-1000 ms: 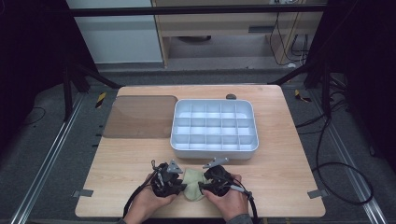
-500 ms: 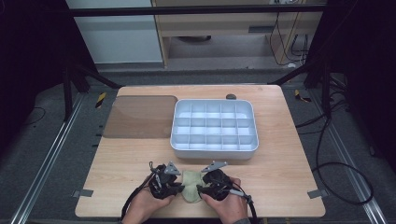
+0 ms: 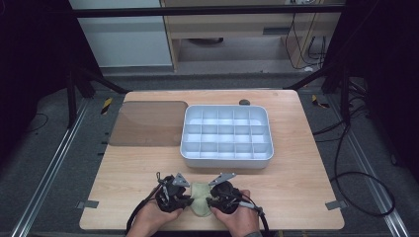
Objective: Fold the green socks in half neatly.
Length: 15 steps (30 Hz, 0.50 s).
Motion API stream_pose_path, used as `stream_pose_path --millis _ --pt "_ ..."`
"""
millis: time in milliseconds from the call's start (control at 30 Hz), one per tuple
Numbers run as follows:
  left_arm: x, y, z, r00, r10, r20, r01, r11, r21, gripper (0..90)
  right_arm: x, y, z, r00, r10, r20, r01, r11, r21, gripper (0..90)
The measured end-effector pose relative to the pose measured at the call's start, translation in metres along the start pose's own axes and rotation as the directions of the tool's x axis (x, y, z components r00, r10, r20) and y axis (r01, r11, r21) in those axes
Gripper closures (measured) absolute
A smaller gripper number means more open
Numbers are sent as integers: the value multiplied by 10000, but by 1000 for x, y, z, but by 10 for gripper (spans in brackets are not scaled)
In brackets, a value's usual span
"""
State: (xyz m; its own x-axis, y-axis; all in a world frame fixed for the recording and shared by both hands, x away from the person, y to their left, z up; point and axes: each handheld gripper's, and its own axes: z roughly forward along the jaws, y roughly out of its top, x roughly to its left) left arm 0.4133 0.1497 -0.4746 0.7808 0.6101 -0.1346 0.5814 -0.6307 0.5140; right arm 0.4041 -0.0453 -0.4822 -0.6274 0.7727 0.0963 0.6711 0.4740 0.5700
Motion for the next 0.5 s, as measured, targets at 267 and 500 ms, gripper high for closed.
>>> stream_pose_path --millis 267,500 --pt "3 -2 -2 10000 -15 79 14 10000 65 837 1 2 1 9998 -173 -113 175 9998 109 641" --pt "5 -2 -3 9998 -71 -206 67 9998 -166 730 1 3 1 9997 -187 -124 189 9997 175 649"
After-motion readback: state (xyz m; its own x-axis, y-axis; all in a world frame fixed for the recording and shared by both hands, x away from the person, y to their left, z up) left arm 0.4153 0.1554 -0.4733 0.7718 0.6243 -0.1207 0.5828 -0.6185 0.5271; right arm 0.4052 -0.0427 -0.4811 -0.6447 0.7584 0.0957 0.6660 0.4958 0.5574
